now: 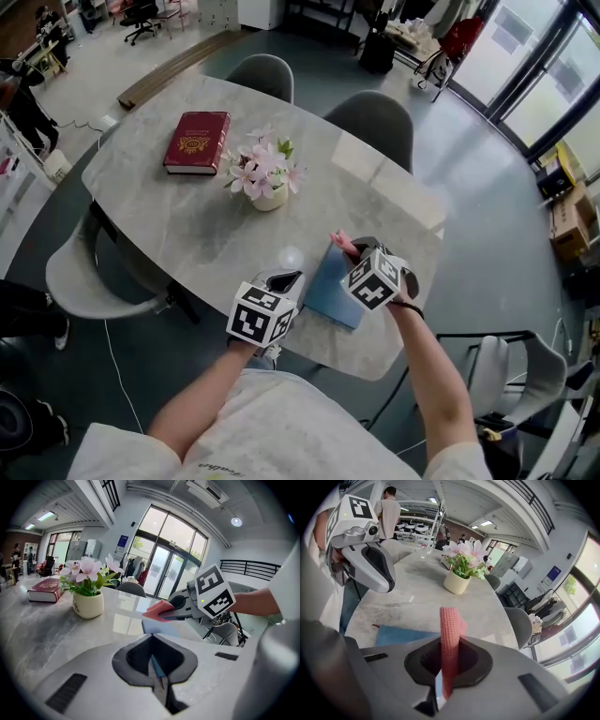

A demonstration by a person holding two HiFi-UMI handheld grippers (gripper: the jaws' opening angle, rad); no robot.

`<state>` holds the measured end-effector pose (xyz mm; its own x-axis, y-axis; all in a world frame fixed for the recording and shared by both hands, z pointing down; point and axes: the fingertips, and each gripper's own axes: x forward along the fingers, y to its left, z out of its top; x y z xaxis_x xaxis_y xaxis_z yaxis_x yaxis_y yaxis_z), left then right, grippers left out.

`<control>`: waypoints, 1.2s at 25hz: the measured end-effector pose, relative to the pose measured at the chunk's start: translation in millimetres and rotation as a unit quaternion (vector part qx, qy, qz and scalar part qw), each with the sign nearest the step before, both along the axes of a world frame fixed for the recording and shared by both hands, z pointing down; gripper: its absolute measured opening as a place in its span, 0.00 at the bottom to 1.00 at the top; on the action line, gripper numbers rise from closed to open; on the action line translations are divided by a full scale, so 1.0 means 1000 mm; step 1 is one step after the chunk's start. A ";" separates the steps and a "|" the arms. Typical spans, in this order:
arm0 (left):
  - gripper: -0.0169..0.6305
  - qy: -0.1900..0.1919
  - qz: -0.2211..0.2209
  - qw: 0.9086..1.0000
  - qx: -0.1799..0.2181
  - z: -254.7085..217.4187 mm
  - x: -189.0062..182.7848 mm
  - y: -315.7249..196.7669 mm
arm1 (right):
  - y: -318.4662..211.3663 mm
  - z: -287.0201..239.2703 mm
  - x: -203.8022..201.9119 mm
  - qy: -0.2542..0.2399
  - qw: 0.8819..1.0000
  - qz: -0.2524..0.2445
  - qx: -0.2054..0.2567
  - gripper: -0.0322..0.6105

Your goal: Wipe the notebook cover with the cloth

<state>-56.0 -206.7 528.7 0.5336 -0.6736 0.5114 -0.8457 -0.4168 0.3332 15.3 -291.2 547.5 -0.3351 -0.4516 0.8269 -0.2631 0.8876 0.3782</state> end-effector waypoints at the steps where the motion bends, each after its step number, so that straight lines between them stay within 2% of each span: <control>1: 0.04 0.000 0.001 1.000 0.000 0.001 0.000 -0.004 | -0.005 0.002 -0.001 0.003 1.000 0.000 0.000 0.07; 11: 0.04 0.004 0.000 1.000 -0.012 0.010 -0.012 -0.030 | -0.040 0.035 -0.010 0.056 0.998 -0.024 -0.002 0.07; 18: 0.04 0.005 0.000 1.000 -0.022 0.021 -0.017 -0.038 | -0.043 0.051 -0.023 0.059 0.997 -0.036 -0.021 0.07; 30: 0.04 0.008 -0.002 1.000 -0.023 0.019 -0.017 -0.034 | -0.014 0.059 -0.033 0.046 0.996 -0.047 -0.052 0.07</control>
<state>-73.4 -240.9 547.8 0.5389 -0.6523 0.5329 -0.8419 -0.3969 0.3655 -18.0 -304.8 606.8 -0.2924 -0.3324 0.8967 -0.1448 0.9422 0.3021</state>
